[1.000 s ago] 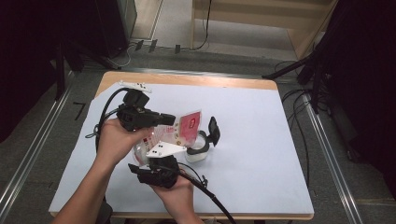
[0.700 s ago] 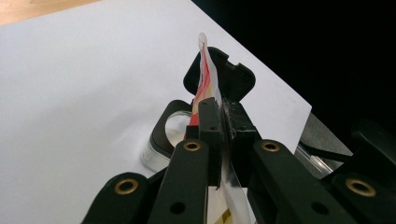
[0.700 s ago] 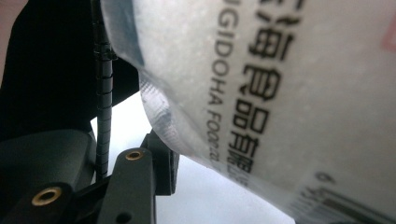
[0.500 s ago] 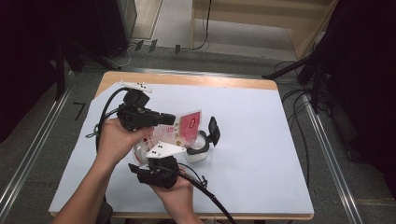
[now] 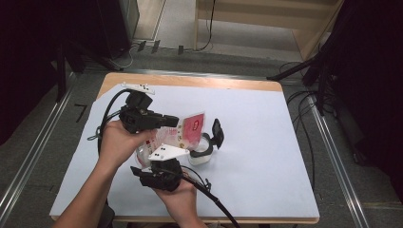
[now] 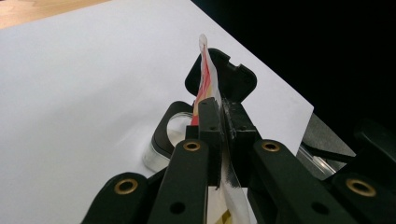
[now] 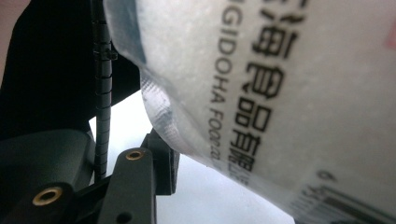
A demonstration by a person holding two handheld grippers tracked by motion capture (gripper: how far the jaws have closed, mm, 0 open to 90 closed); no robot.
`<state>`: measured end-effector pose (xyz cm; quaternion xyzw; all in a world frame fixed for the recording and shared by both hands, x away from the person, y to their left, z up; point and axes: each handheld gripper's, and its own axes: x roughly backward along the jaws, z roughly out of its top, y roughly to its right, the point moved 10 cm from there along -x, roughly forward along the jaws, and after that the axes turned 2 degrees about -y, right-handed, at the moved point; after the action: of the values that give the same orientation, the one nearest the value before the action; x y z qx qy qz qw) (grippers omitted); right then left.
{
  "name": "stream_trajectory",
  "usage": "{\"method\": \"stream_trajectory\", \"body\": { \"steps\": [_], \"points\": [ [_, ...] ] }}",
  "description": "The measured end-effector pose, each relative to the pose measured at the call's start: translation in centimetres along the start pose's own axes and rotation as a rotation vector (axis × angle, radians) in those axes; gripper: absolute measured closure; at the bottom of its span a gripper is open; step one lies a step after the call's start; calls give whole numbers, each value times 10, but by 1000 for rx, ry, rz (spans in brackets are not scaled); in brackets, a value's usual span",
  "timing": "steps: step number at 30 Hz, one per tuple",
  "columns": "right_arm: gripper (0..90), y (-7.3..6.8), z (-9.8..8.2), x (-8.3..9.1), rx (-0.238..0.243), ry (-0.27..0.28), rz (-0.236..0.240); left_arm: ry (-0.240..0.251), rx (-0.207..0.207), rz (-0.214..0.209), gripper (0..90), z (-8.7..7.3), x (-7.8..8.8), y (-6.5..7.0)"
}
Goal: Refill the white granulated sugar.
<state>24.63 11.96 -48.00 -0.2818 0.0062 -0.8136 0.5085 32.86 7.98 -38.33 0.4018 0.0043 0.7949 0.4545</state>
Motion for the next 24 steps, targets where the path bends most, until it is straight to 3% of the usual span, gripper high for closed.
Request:
{"method": "stream_trajectory", "body": {
  "steps": [24],
  "points": [
    [567,0,-1,1,8,-12,1,-4,-4,1,878,-1,0,0]
  ]
}}
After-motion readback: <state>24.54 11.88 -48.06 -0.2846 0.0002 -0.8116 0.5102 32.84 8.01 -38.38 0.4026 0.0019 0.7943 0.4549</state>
